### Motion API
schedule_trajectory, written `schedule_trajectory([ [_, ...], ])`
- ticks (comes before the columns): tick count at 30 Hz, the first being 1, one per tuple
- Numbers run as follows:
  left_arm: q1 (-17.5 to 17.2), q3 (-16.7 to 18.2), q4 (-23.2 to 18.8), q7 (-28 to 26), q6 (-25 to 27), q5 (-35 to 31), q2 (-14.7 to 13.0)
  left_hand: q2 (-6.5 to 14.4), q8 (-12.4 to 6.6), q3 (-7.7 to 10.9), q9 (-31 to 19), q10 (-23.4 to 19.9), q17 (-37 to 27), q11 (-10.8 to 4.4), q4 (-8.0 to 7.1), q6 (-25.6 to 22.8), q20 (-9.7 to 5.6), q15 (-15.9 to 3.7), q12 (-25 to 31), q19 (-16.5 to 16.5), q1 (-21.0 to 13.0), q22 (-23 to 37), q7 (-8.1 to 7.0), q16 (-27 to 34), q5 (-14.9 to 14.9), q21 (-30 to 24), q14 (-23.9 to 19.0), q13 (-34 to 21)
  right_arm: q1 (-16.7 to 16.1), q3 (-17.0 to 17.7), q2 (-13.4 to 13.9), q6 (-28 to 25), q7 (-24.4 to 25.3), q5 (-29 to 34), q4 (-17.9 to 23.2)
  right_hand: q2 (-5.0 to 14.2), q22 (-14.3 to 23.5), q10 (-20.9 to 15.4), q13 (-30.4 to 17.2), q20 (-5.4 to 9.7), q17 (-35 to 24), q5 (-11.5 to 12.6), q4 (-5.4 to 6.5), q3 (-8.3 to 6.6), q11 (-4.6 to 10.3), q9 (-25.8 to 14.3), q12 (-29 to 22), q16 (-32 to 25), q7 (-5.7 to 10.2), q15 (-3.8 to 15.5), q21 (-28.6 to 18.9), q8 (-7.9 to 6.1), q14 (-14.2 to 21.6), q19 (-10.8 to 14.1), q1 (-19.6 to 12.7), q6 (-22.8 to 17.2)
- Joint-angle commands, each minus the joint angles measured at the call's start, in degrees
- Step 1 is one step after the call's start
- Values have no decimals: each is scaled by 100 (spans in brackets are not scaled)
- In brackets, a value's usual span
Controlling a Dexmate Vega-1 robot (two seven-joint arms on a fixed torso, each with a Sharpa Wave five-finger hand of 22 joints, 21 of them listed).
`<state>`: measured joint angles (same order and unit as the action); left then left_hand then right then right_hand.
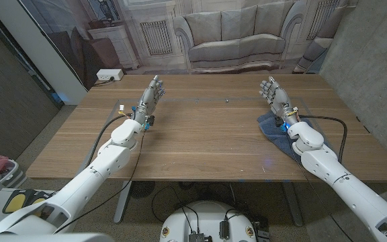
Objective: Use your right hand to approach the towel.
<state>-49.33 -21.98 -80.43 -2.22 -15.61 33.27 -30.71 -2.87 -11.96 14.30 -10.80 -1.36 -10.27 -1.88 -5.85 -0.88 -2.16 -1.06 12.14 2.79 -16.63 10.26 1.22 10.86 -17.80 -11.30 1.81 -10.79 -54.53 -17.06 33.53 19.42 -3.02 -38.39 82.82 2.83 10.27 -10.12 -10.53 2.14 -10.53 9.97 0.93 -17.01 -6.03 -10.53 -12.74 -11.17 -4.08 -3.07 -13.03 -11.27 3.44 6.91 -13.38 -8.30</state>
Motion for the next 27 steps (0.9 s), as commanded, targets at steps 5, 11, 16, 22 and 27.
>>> schedule_trajectory([
  [5,-113,-7,-120,-132,-40,-77,8,4,-34,5,-15,-70,-16,-23,29,-74,-302,16,26,-78,-66,10,-6,25,-41,-65,-26,-17,-243,112,130,255,-20,-14,172,21,15,-92,-34,-12,-16,22,-41,-8,-9,-33,-52,-11,2,10,26,-50,70,71,-25,-65],
  [11,-184,9,-198,-126,-100,-59,6,8,-33,2,-15,-54,-16,-31,36,-85,-312,2,15,-84,-80,10,0,14,-40,-64,-11,-16,-318,132,142,307,-41,-54,171,24,16,-99,-34,-13,-14,22,-52,-7,-6,-33,-53,-9,-4,3,28,-54,77,82,-32,-84],
  [16,-219,20,-275,-124,-143,-95,-31,11,-29,-1,-14,-57,-16,-29,41,-86,-298,0,13,-86,-89,10,-3,12,-39,-63,-10,-16,-399,187,178,408,-58,-75,234,24,16,-112,-35,-8,-13,21,-62,-5,5,-33,-56,-7,7,9,29,-53,83,92,-39,-89],
  [22,-169,-57,-142,-21,-302,-143,68,15,-35,-6,-14,-83,-17,-16,48,-117,-268,-6,18,-114,-102,10,-10,22,-38,-71,-49,-16,-530,240,289,448,-29,-44,367,26,17,-125,-35,-10,-13,20,-70,-1,7,-34,-59,-7,11,14,34,-54,92,96,-41,-103],
  [27,-165,-49,-111,-30,-376,-142,114,18,-37,-10,-14,-93,-18,-22,52,-137,-258,-2,18,-140,-111,10,-16,23,-36,-78,-61,-16,-672,305,331,476,-50,-156,467,31,17,-133,-36,-10,-13,20,-76,0,10,-34,-61,-5,33,15,36,-62,94,103,-44,-131],
])
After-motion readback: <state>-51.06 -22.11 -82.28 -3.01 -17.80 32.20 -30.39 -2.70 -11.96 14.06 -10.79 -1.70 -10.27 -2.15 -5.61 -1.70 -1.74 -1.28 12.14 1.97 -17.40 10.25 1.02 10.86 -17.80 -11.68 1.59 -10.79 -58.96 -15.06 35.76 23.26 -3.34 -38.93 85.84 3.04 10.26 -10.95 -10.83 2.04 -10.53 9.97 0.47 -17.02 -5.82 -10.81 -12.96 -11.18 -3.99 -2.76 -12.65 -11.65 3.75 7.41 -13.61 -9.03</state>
